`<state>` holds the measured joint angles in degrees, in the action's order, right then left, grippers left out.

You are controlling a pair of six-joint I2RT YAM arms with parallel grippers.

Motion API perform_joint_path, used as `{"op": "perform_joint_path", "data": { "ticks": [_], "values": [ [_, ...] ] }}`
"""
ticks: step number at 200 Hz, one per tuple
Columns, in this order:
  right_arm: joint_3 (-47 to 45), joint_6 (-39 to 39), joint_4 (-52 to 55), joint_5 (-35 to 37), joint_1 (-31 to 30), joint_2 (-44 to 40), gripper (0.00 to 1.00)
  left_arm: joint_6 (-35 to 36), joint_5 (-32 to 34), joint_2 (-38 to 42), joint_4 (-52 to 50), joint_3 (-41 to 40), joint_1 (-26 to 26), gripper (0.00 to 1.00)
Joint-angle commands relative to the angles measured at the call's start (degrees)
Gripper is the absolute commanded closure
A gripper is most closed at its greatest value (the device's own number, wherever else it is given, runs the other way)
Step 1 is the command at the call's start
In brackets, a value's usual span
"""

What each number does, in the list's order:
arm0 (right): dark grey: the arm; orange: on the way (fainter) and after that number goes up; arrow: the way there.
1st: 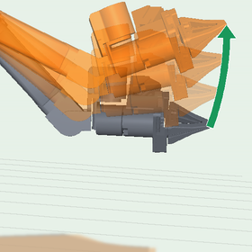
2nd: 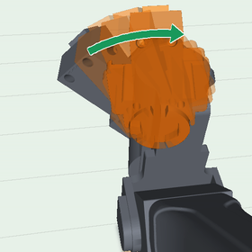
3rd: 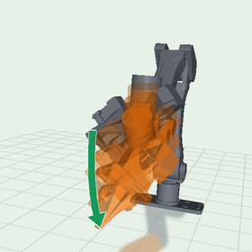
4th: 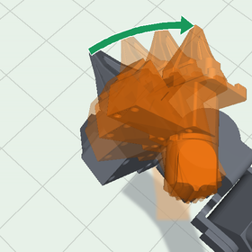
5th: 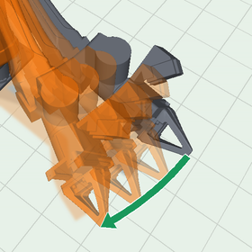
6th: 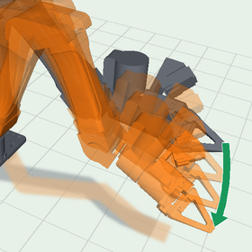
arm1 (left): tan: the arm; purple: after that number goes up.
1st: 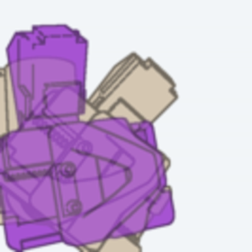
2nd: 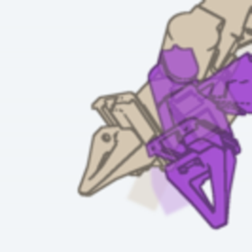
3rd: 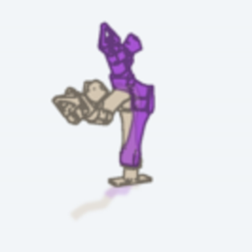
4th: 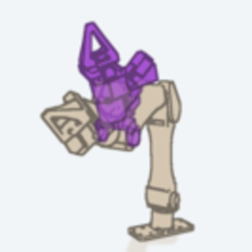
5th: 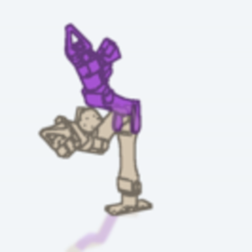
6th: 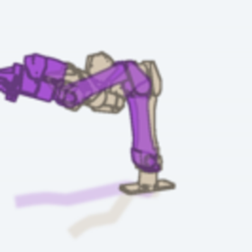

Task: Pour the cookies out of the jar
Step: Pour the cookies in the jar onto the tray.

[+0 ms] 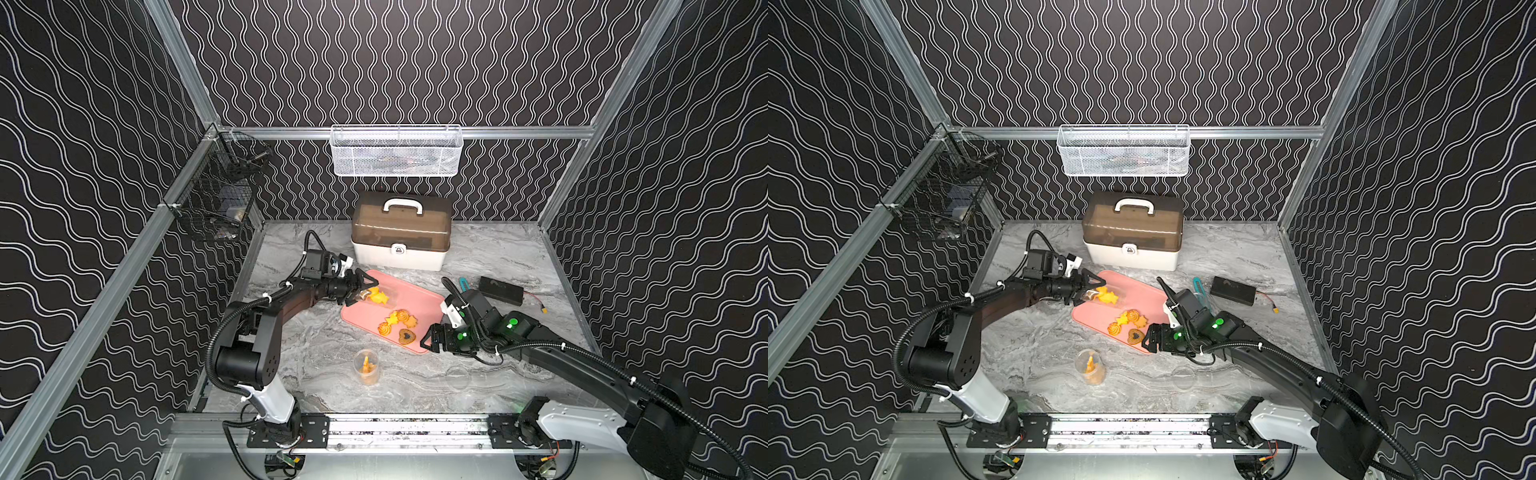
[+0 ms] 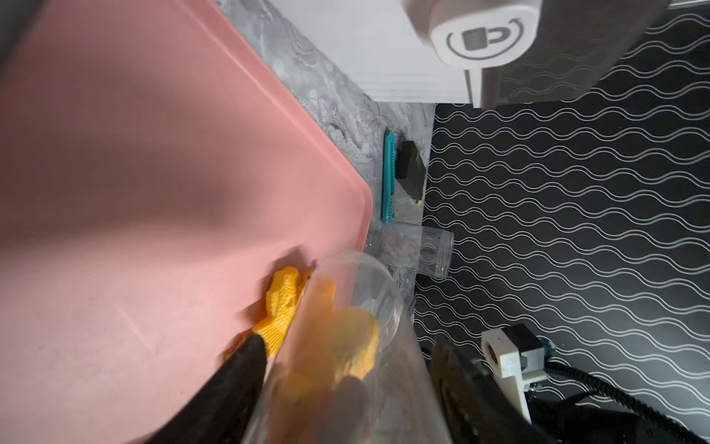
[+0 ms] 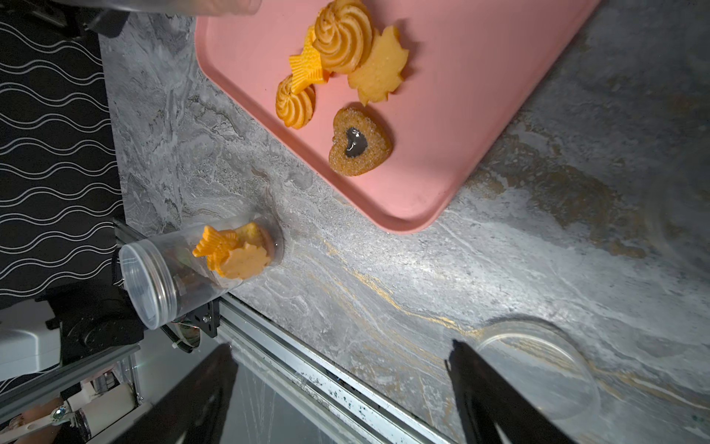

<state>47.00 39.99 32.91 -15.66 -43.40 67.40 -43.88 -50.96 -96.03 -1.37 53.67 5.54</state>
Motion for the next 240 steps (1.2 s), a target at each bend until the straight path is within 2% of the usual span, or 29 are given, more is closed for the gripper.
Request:
{"op": "perform_joint_path", "data": {
  "ticks": [1, 10, 24, 29, 42, 51, 58, 66, 70, 74, 79, 89, 95, 101, 109, 116, 121, 131, 137, 150, 159, 162, 173, 178, 184, 195, 201, 225, 240],
  "values": [
    [0.1, 0.3, -1.2, 0.1, 0.0, -0.1, 0.10, 8.5, 5.7, 1.4, -10.7, 3.7, 1.2, 0.29],
    [0.2, 0.3, -1.2, -0.1, 0.0, -0.1, 0.10, 10.2, 5.5, 1.3, -13.6, 4.8, 1.1, 0.29],
    [-0.4, 0.7, -1.9, -0.3, -0.1, -0.3, 0.10, 1.1, -1.6, 0.6, -2.3, 0.8, 0.2, 0.29],
    [-0.5, 0.7, -2.0, -0.3, 0.0, -0.2, 0.10, -1.3, -1.6, 0.4, 1.2, 0.0, 0.2, 0.29],
    [-0.3, 0.5, -1.9, -0.3, 0.0, 0.0, 0.10, 6.4, 4.0, 1.5, -8.5, 3.1, 1.1, 0.29],
    [-0.1, 0.4, -1.6, -0.3, 0.0, 0.1, 0.10, 8.7, 4.0, 1.2, -11.8, 4.2, 1.3, 0.28],
    [0.0, 0.4, -1.6, -0.3, -0.1, -0.1, 0.10, 5.4, 0.0, 0.4, -7.6, 2.5, 0.5, 0.28],
    [-0.2, 0.6, -1.6, -0.3, -0.1, -0.2, 0.10, -3.7, -4.7, -0.5, 2.9, -1.0, 0.2, 0.28],
    [-0.2, 0.7, -1.8, -0.3, 0.0, -0.2, 0.10, -7.4, -5.5, -0.9, 9.6, -2.6, 0.3, 0.29],
    [-0.2, 0.7, -1.8, -0.2, -0.1, -0.2, 0.10, -9.2, -5.1, -0.8, 11.7, -3.0, 0.4, 0.29],
    [-0.1, 0.7, -1.7, -0.2, -0.1, -0.2, 0.10, -6.1, -3.1, -0.2, 8.0, -2.3, 0.6, 0.29],
    [0.2, 0.5, -1.2, -0.1, 0.0, -0.1, 0.10, 5.4, 2.4, 0.7, -7.1, 2.9, 1.5, 0.28],
    [0.2, 0.4, -1.1, -0.1, 0.0, -0.1, 0.10, 8.0, 3.0, 0.5, -10.7, 4.1, 1.6, 0.28],
    [0.2, 0.5, -1.1, -0.1, 0.0, -0.2, 0.10, 6.1, 0.4, 0.0, -8.7, 3.3, 1.1, 0.28],
    [-0.1, 0.7, -1.4, -0.1, 0.0, -0.5, 0.10, -0.5, -3.2, -0.5, -0.7, 0.3, 0.4, 0.28],
    [-0.5, 0.8, -1.7, -0.1, 0.0, -0.6, 0.10, -4.0, -3.2, -0.3, 4.5, -1.2, 0.3, 0.28],
    [-0.6, 0.9, -1.9, 0.0, 0.0, -0.7, 0.10, -2.3, -1.8, 0.0, 2.8, -0.7, 0.5, 0.28],
    [-0.5, 0.9, -1.9, -0.1, 0.0, -0.5, 0.10, 5.0, 2.3, 0.9, -7.2, 2.5, 0.8, 0.28],
    [-0.5, 0.8, -1.9, -0.2, 0.0, -0.3, 0.10, 5.9, 2.3, 1.0, -8.9, 2.8, 0.8, 0.28],
    [-0.5, 0.8, -2.0, -0.3, 0.0, -0.1, 0.10, -4.4, -4.0, 0.2, 3.2, -1.2, -0.2, 0.28],
    [-0.6, 0.8, -2.4, -0.4, 0.0, 0.1, 0.10, -9.5, -4.9, 0.0, 10.8, -3.0, -0.1, 0.28],
    [-0.5, 0.8, -2.4, -0.5, 0.0, 0.1, 0.10, -8.4, -4.6, 0.2, 10.2, -2.5, 0.0, 0.28],
    [-0.2, 0.8, -2.4, -0.5, 0.0, 0.4, 0.10, 1.7, -0.1, 1.0, -3.6, 1.8, 0.6, 0.28],
    [-0.2, 0.8, -2.3, -0.5, 0.0, 0.4, 0.10, 3.9, 0.7, 0.9, -6.9, 2.8, 0.7, 0.28],
    [-0.1, 0.7, -2.2, -0.4, -0.1, 0.4, 0.10, 2.0, -1.2, 0.6, -5.1, 2.0, 0.4, 0.28],
    [-0.1, 0.6, -2.2, -0.4, 0.0, 0.1, 0.10, -7.1, -4.7, 0.2, 6.5, -1.8, 0.1, 0.28],
    [-0.2, 0.6, -2.2, -0.4, -0.1, 0.1, 0.10, -9.5, -4.9, 0.2, 10.2, -2.6, 0.2, 0.28],
    [0.2, 0.3, -1.5, -0.4, -0.1, 0.2, 0.10, -0.9, -2.8, 0.2, -0.6, 1.0, 0.1, 0.28],
    [-0.1, 0.4, -1.6, -0.4, 0.0, -0.1, 0.10, -1.1, -2.9, 0.0, -0.5, 0.8, 0.0, 0.28]
  ]
}}
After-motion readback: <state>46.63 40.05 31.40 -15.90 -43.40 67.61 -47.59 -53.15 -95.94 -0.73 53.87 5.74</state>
